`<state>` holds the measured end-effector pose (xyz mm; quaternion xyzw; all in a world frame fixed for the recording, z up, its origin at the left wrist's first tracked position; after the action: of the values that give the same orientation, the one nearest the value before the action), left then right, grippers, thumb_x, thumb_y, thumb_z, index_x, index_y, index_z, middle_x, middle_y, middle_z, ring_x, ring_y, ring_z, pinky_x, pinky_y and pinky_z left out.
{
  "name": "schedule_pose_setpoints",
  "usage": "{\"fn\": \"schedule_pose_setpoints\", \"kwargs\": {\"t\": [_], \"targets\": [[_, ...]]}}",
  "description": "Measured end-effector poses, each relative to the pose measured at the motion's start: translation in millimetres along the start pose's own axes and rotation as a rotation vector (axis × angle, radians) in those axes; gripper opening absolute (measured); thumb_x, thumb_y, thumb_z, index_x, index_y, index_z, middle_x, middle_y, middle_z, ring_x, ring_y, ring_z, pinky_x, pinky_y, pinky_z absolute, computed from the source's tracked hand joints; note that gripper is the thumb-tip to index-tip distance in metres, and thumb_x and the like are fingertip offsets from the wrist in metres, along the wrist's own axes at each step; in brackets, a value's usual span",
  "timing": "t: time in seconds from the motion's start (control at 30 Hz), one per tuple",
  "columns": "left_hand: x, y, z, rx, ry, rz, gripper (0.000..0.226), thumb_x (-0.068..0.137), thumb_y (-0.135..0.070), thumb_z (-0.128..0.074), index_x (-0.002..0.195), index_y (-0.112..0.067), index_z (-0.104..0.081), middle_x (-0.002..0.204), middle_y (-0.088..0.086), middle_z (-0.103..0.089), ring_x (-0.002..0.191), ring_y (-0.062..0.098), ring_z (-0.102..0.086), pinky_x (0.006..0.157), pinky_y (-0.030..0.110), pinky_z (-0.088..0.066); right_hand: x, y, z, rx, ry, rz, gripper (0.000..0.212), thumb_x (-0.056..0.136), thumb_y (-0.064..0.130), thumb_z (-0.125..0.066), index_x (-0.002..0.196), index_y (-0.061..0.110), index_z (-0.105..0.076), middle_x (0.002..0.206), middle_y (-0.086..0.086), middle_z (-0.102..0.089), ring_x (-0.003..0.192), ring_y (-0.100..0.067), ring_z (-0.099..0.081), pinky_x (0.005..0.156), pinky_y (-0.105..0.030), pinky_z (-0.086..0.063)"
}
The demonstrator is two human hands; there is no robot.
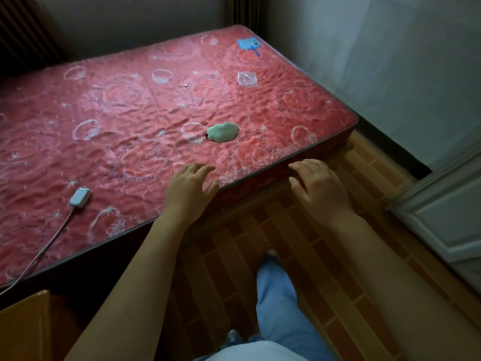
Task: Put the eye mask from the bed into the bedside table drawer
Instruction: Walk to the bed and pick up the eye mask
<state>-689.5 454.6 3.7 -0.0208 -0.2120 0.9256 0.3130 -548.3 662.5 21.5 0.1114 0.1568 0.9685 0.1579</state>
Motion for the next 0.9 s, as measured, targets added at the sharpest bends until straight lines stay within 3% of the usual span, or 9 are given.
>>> {"fn": "schedule_pose_setpoints", "kwargs": {"t": [0.5,0.9], "targets": [[240,10,-18,0.014,-0.028,0.220,0.040,0.089,-0.031,-0.050,0.126,-0.015,-0.051,0.131,0.010,-0.055,0.124,0.025,-0.046,0.103,0.043,-0.038,276,-76,-33,0.014,0.159,0.182,0.041,0.093,0.025,-0.041,0.129,0.007,-0.045,0.131,-0.013,-0.053,0.127,-0.028,-0.041,0.107,-0.044,-0.035],[292,41,-26,0.050,-0.030,0.368,0.048,0.088,-0.036,-0.048,0.131,-0.016,-0.044,0.133,0.009,-0.053,0.124,0.026,-0.045,0.105,0.046,-0.034,374,-80,-71,0.055,0.258,0.292,0.041,0.093,0.027,-0.039,0.129,0.008,-0.043,0.130,-0.012,-0.054,0.125,-0.026,-0.042,0.105,-0.042,-0.036]]}}
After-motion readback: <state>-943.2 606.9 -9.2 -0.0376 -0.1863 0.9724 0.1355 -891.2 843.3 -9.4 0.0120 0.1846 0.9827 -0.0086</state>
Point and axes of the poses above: each hand's wrist, its own x-axis towards the middle knuckle, its own z-axis out of the back of the hand, y = z × x, the point moved 4 cm from there along x, towards the middle knuckle
